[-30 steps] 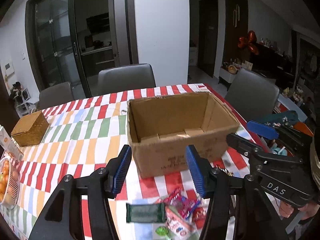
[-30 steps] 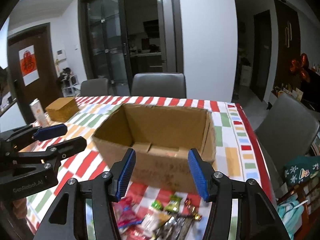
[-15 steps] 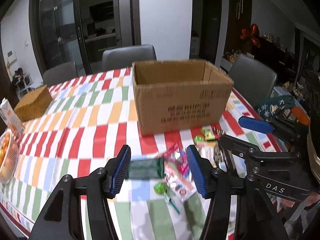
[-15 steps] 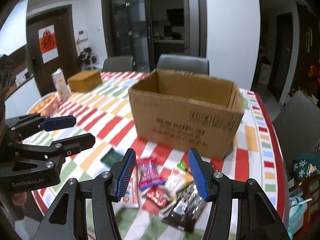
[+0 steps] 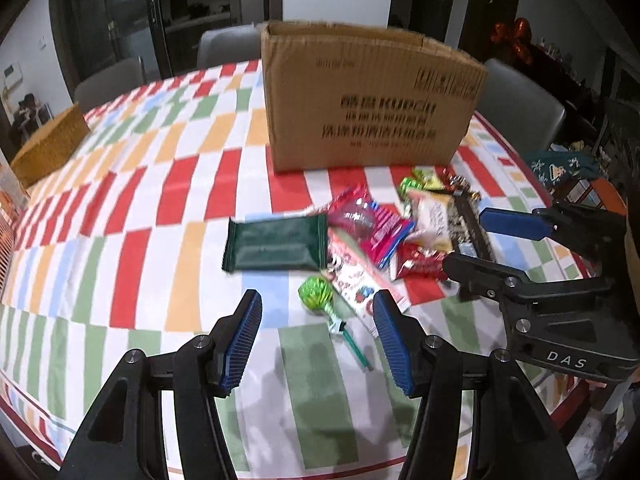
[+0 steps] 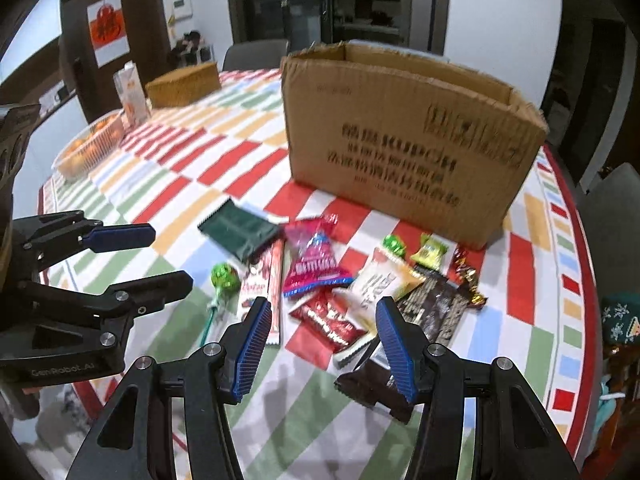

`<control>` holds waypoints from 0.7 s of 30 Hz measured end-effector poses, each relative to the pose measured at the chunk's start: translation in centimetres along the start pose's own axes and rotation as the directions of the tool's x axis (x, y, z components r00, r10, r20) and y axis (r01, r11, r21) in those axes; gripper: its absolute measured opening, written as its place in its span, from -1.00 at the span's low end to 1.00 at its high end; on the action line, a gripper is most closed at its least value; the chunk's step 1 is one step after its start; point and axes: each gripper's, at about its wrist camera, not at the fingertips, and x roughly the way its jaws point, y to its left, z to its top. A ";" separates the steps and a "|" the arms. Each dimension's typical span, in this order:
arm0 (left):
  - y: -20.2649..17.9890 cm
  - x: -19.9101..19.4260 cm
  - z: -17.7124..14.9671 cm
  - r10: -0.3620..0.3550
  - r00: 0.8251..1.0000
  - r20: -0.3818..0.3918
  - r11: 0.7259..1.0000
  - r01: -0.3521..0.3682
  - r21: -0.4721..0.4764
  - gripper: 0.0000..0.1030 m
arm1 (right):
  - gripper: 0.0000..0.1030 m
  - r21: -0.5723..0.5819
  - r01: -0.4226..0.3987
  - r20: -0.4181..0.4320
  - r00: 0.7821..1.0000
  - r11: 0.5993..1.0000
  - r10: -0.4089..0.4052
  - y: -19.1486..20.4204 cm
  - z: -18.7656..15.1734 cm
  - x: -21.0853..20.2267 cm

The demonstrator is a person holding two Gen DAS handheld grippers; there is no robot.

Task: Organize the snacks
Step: 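Grasp the red candy bag with the right tool while the left tool grasps the green lollipop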

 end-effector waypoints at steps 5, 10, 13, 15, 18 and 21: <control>0.4 1.7 0.0 -0.006 0.999 -0.034 1.000 0.005 -0.009 0.10 | 0.07 -0.032 -0.009 -0.066 0.998 0.999 0.007 0.0 -0.3 2.1; 0.6 3.3 0.3 -0.019 0.998 -0.062 1.000 0.019 -0.008 0.09 | 0.00 -0.053 -0.008 -0.117 0.993 0.999 0.002 -0.2 -0.3 3.9; 0.8 4.2 0.6 -0.032 0.996 -0.080 0.999 0.030 -0.022 0.05 | -0.04 -0.062 -0.005 -0.131 0.991 0.998 -0.004 -0.2 -0.3 4.5; 0.8 4.9 0.7 -0.039 0.995 -0.093 0.999 0.037 -0.029 0.00 | -0.06 -0.080 -0.006 -0.139 0.990 0.997 -0.005 -0.1 -0.1 4.9; 0.9 5.6 0.9 -0.048 0.993 -0.107 0.998 0.044 -0.039 -0.11 | -0.16 -0.086 -0.017 -0.163 0.987 0.996 0.003 -0.3 0.1 5.8; 1.1 6.0 1.0 -0.058 0.992 -0.114 0.997 0.053 -0.049 -0.29 | -0.21 -0.072 -0.031 -0.185 0.983 0.997 0.017 -0.6 0.1 6.7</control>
